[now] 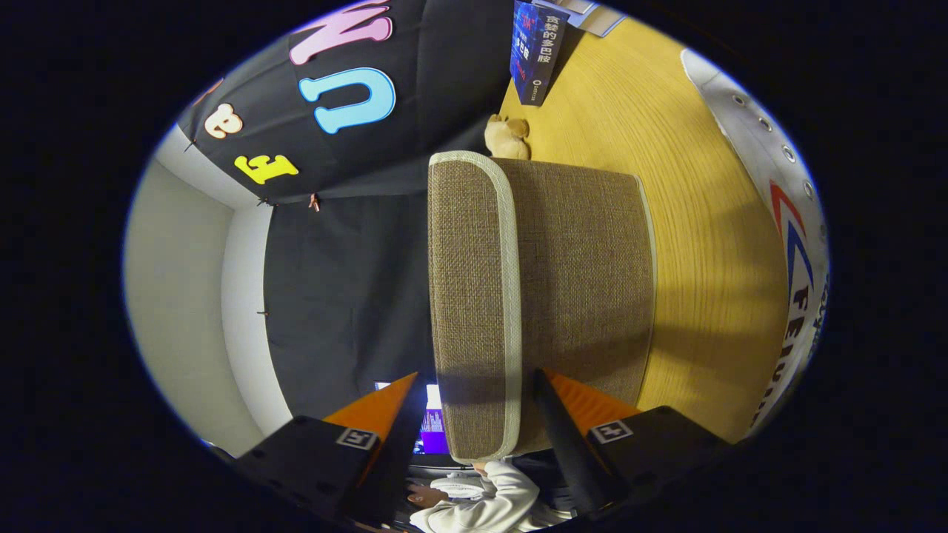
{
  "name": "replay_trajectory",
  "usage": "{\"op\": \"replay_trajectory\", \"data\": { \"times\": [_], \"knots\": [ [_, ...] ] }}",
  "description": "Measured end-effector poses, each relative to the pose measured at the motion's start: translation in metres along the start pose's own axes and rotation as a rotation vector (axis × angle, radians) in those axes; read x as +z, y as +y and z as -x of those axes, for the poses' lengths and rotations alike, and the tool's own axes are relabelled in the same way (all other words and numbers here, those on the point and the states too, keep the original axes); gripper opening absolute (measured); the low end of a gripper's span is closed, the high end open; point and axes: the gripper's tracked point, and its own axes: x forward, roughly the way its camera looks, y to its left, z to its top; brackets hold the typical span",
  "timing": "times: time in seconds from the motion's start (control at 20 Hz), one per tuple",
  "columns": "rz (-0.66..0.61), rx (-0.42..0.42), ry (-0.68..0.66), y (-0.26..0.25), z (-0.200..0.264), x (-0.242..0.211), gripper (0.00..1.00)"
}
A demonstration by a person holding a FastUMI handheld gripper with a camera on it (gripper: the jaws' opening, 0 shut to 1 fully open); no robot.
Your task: Open the storage box then place both shoes into the box .Put the left shoe in first, then the right shoe, with the right side of both shoes facing outward in a uniform manner.
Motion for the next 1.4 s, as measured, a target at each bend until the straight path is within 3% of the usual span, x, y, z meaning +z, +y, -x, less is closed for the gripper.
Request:
{"op": "replay_trajectory", "data": {
  "times": [0.05, 0.25, 0.6, 0.75, 0.8, 0.95, 1.4],
  "knots": [
    [-0.038, 0.03, 0.007, 0.007, 0.0, 0.0, 0.78],
    [-0.082, 0.06, -0.003, 0.018, 0.008, 0.003, 0.75],
    [-0.145, 0.171, -0.021, 0.069, 0.035, -0.002, 0.75],
    [-0.146, 0.132, -0.066, 0.063, 0.025, 0.005, 0.38],
    [-0.151, 0.118, -0.055, 0.063, 0.021, -0.002, 0.38],
    [-0.13, 0.0, -0.095, 0.042, 0.014, 0.003, 0.07],
    [-0.062, -0.087, -0.131, 0.089, 0.007, -0.005, 0.05]
  ]
}}
